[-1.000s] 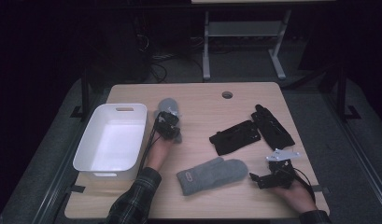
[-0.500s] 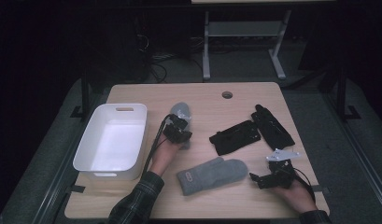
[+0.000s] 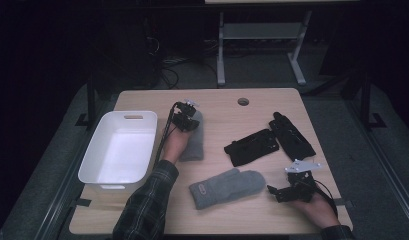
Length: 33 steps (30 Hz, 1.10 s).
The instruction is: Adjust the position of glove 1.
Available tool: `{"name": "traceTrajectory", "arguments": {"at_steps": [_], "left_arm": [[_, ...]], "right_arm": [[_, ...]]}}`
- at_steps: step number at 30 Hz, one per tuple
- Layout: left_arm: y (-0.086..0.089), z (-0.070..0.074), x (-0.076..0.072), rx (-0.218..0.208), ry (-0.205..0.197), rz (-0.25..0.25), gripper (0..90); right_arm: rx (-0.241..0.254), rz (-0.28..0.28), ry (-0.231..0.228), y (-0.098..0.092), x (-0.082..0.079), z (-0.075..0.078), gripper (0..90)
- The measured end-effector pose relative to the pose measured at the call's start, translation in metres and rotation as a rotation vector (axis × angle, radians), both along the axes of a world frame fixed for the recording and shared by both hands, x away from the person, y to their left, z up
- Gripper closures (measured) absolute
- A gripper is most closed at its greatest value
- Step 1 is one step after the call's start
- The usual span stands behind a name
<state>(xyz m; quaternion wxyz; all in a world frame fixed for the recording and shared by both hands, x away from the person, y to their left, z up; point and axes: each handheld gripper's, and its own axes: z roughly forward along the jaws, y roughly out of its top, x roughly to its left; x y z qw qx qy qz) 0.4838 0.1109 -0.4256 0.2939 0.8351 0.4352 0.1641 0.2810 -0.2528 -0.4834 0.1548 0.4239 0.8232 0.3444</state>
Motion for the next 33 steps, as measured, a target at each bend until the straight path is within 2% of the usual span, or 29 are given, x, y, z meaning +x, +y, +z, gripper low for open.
{"name": "traceTrajectory", "arguments": {"at_steps": [1,4,5,6,10,17,18,20,24,26,29,33], "left_arm": [[0.001,-0.003,0.003,-0.001,0.003,0.008,89.4],[0.001,-0.014,0.010,-0.005,0.046,0.006,89.4],[0.001,-0.014,0.010,-0.005,0.046,0.006,89.4],[-0.003,-0.020,0.011,-0.004,0.062,-0.013,89.5],[-0.014,-0.022,0.008,-0.013,0.056,-0.055,89.5],[-0.036,-0.021,-0.004,-0.017,0.074,-0.165,89.4],[-0.036,-0.021,-0.004,-0.017,0.074,-0.165,89.4],[-0.046,-0.020,-0.011,-0.023,0.073,-0.211,89.4],[-0.059,-0.019,-0.022,0.005,0.070,-0.270,89.4],[-0.063,-0.017,-0.025,0.009,0.063,-0.284,89.4],[-0.061,-0.011,-0.026,0.000,0.059,-0.293,89.4],[-0.050,0.000,-0.027,-0.050,0.036,-0.275,89.3]], "right_arm": [[0.000,0.000,0.000,0.000,0.000,0.000,0.0],[0.000,0.001,0.000,0.000,0.000,0.000,0.0],[0.000,0.001,0.000,0.000,0.000,0.000,0.0],[0.000,0.001,0.000,0.000,0.000,0.000,0.0],[0.000,0.000,0.000,0.000,0.000,0.000,0.0],[-0.001,0.002,0.000,0.000,0.000,0.000,0.0],[-0.001,0.002,0.000,0.000,0.000,0.000,0.0],[-0.001,0.002,0.000,0.000,0.000,0.000,0.0],[-0.002,0.003,0.000,0.000,0.000,0.000,0.0],[-0.002,0.003,0.000,0.000,0.000,0.000,0.0],[-0.001,0.003,0.001,0.000,0.000,0.000,0.0],[-0.001,0.005,0.002,0.000,0.000,0.000,0.0]]}}
